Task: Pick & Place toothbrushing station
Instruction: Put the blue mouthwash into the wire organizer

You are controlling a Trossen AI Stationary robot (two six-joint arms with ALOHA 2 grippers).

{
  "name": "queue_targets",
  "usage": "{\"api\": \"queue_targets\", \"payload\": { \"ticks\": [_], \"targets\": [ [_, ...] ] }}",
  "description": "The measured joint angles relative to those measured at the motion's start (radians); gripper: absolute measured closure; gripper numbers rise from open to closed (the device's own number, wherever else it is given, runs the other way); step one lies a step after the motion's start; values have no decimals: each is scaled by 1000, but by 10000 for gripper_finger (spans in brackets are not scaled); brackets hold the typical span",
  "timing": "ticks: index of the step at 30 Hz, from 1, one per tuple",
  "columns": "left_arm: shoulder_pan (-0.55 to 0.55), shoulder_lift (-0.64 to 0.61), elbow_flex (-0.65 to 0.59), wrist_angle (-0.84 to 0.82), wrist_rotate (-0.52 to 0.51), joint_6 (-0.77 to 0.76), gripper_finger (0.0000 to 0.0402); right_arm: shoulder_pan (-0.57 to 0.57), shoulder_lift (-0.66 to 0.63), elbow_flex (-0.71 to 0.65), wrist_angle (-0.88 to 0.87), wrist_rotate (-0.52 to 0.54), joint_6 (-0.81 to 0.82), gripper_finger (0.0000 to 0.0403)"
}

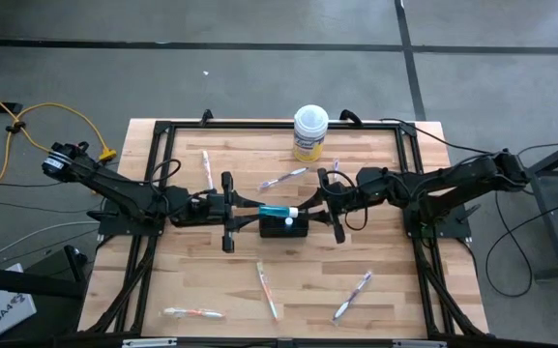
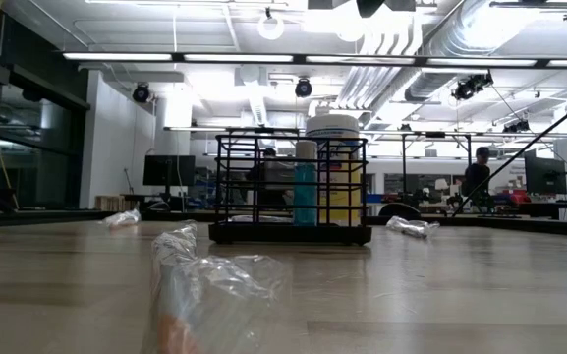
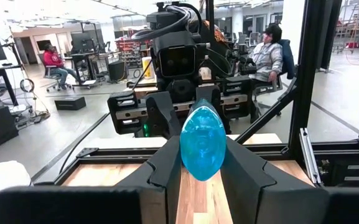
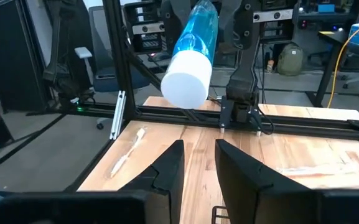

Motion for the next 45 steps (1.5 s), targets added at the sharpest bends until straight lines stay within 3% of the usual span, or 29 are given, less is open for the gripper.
{"api": "queue_targets", "payload": {
  "ticks": [7, 13, 23, 45],
  "targets": [
    [0, 0, 0, 0, 0, -1, 312, 0, 0, 0, 23, 6, 0, 250],
    [0, 0, 0, 0, 0, -9, 312, 1, 0, 0, 70, 85, -24, 213],
    [0, -1, 0, 38, -56, 22, 312, 41, 0, 0, 129, 189, -112, 214],
    [23, 0, 0, 64, -61, 52, 312, 42, 0, 0, 209, 185, -141, 216]
  ]
}}
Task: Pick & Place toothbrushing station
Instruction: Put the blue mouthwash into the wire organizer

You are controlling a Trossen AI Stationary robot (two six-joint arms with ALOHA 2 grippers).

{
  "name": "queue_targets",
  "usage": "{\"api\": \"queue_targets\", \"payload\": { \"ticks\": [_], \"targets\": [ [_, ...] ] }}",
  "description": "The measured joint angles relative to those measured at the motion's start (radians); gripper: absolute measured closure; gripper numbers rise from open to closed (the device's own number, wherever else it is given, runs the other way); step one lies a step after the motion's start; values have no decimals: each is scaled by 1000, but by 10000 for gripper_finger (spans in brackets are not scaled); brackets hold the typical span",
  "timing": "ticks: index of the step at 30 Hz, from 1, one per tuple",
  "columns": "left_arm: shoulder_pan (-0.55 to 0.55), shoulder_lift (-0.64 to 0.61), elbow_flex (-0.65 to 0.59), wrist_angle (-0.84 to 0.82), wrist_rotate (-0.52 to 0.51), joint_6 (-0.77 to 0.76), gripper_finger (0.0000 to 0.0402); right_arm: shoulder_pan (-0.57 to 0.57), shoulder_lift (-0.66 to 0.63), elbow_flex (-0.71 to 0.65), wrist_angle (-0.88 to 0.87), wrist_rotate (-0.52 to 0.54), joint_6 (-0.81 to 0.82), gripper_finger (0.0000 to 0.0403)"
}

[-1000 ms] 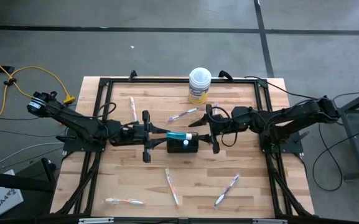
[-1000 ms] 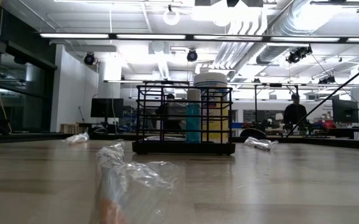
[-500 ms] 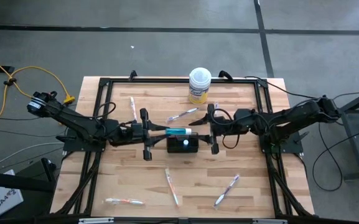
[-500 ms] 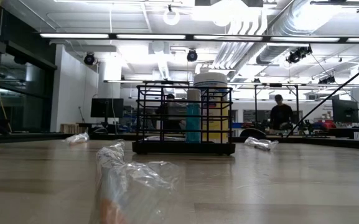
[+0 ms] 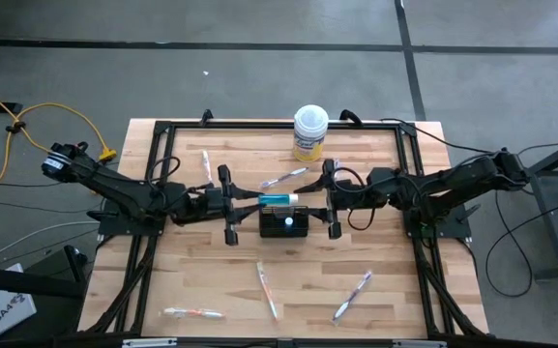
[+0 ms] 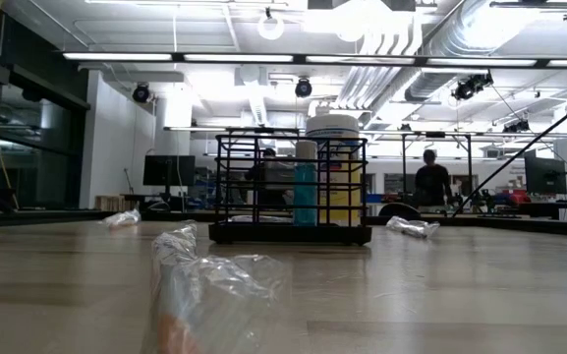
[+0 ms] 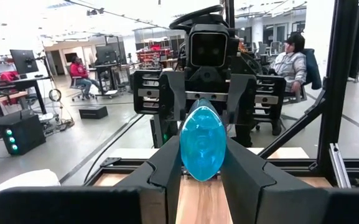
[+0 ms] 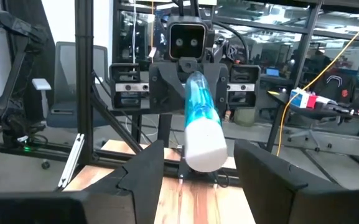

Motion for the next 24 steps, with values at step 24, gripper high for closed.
{"api": "queue_targets", "payload": {
  "ticks": [24],
  "targets": [
    [26, 46, 0, 102, 71, 15, 312, -17, 0, 0, 27, -30, 0, 216]
  ]
}}
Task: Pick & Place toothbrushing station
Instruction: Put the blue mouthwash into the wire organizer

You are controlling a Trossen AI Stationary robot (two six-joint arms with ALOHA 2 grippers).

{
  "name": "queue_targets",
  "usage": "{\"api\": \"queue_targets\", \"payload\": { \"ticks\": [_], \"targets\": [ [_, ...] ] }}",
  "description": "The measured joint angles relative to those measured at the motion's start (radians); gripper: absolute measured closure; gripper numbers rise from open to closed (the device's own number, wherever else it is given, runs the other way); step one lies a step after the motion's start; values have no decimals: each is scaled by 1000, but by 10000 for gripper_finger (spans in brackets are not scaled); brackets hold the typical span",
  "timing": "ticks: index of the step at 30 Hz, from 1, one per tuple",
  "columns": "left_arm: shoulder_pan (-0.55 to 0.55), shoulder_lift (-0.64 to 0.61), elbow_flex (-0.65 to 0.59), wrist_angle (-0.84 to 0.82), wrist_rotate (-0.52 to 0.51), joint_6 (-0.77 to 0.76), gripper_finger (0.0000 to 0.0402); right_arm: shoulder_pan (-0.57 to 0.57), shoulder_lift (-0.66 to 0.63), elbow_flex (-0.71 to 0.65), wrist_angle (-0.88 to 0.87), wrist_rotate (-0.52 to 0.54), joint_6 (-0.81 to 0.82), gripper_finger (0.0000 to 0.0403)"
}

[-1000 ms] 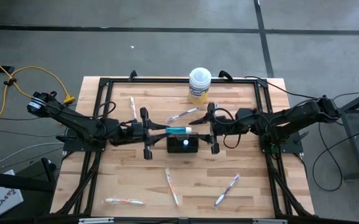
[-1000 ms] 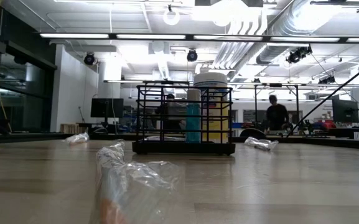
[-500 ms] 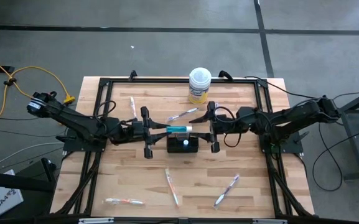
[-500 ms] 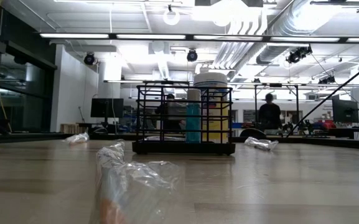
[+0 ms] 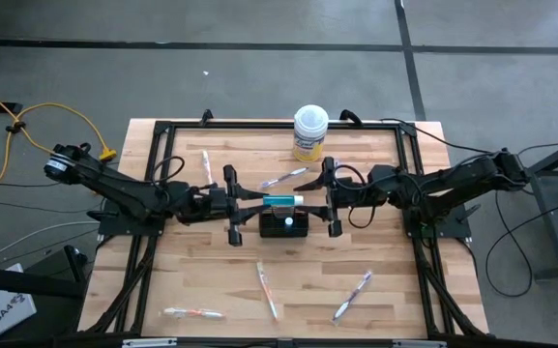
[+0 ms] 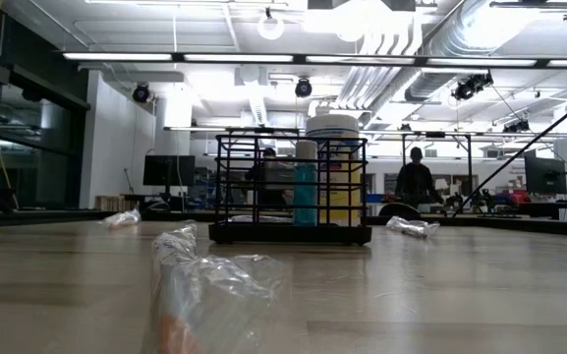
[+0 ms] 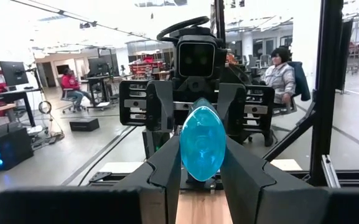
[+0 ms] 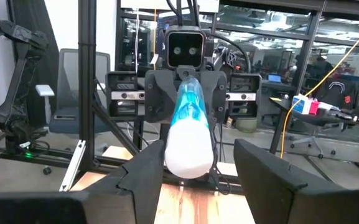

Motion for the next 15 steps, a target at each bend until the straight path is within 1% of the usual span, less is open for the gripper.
{"api": "queue_targets", "payload": {
  "ticks": [4, 7, 15],
  "targets": [
    [0, 0, 0, 7, 0, 0, 312, 0, 0, 0, 17, -1, 0, 216],
    [0, 0, 0, 14, 0, 0, 312, 3, 0, 0, 55, -1, -29, 216],
    [0, 0, 0, 144, 2, 85, 322, 15, 0, 0, 161, -2, -98, 216]
  ]
}}
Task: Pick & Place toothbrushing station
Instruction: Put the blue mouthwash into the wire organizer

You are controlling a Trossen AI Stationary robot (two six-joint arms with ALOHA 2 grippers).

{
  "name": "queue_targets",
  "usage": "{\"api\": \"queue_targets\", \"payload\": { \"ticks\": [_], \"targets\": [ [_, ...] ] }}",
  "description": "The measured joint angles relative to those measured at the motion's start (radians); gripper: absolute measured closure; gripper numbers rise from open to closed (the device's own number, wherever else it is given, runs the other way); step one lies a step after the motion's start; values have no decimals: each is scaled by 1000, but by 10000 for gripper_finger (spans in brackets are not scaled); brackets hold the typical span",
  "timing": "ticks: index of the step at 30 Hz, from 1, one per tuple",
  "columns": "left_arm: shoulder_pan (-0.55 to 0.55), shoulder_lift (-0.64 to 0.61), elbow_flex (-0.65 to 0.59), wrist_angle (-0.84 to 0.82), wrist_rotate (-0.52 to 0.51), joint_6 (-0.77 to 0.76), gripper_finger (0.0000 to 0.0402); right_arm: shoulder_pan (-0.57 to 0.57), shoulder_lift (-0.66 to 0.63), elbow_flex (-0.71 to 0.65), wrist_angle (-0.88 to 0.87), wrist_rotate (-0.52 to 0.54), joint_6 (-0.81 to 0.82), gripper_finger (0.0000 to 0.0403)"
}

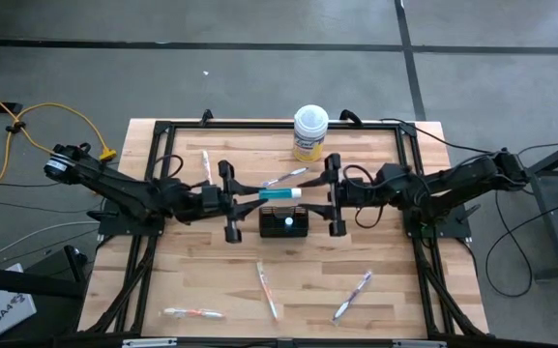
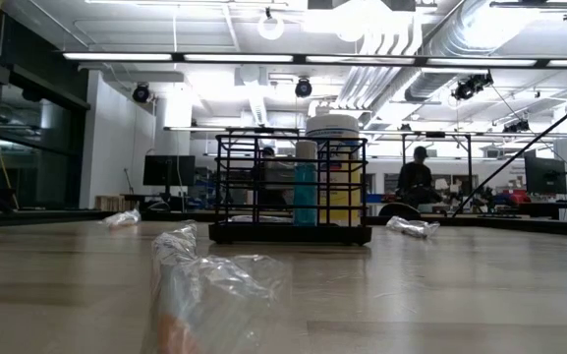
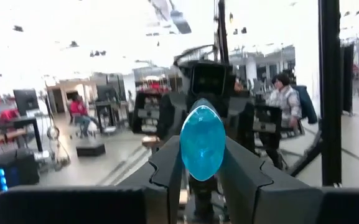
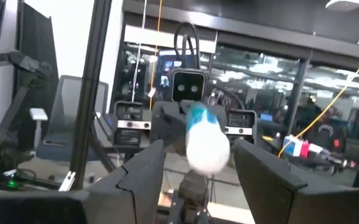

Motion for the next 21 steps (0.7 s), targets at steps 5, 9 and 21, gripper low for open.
{"api": "queue_targets", "payload": {
  "ticks": [5, 9, 21],
  "targets": [
    [0, 0, 0, 38, 18, 23, 323, 0, 0, 0, 30, 0, -29, 216],
    [12, 0, 0, 53, 30, 21, 323, -1, 0, 0, 65, -21, -33, 216],
    [111, 90, 0, 220, 202, -65, 324, -3, 0, 0, 98, -15, -58, 216]
  ]
}}
